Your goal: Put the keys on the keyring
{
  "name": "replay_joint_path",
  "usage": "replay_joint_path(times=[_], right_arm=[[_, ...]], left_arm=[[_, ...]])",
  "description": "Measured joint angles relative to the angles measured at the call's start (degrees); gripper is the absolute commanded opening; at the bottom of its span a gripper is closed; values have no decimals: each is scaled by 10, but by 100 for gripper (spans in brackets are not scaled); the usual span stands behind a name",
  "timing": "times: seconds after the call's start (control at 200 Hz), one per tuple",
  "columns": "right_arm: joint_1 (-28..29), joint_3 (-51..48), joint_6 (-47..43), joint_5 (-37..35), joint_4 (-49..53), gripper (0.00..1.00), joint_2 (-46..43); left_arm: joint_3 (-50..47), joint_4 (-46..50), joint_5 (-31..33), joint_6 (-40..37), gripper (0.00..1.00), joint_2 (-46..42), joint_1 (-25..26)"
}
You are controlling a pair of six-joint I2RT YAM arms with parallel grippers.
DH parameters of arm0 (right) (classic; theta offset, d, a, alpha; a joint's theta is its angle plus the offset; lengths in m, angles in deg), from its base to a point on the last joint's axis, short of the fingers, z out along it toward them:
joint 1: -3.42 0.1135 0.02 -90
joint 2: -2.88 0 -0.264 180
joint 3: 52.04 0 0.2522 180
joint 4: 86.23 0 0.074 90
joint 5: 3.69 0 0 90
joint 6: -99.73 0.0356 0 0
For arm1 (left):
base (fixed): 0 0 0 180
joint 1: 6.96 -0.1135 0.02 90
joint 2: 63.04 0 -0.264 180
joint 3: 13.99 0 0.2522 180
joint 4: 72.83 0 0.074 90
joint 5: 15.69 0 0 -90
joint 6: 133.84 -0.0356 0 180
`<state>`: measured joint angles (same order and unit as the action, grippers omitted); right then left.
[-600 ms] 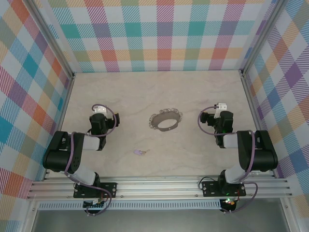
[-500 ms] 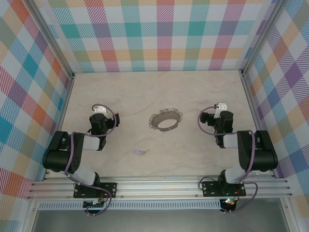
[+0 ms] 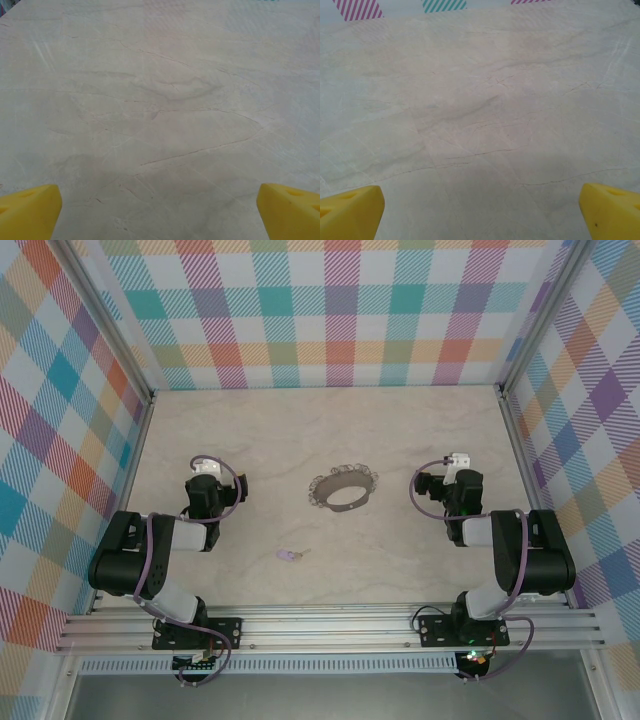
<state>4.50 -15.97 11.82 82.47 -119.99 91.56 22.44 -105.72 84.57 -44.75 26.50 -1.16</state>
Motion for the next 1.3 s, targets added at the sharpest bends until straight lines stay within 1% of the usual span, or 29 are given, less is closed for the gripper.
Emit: replay_joint_path(times=[0.415,0.475,0.595,0.68,0.755,0.84,0.94,1.0,1.12,1.205,1.3], right_arm=[[0,0,0,0,0,100,0],[0,0,0,0,0,99,0],[0,0,0,-2,6,99,-4],[0,17,0,-2,73,98,-37],[0,62,0,0,136,97,-61],[0,110,3,2,178,99,-76],[0,142,28,9,222,100,-99],[0,162,47,20,266,100,-108],[0,209,81,57,351,96,-112],[0,217,106,88,394,95,-123],[0,216,139,133,439,87,-137]], left_arm=[[2,1,-4,0,100,0,-4],[2,2,-9,0,100,0,-4],[20,44,-21,-3,100,-4,-4],[41,88,-28,-6,100,-25,-4],[54,122,-30,-7,100,-57,-3],[68,158,-30,-7,100,-93,-2],[78,206,-28,-5,100,-132,3],[87,242,-27,-1,100,-153,6],[115,309,-25,33,100,-177,16],[140,343,-22,67,100,-180,29],[167,376,-21,110,100,-180,56]])
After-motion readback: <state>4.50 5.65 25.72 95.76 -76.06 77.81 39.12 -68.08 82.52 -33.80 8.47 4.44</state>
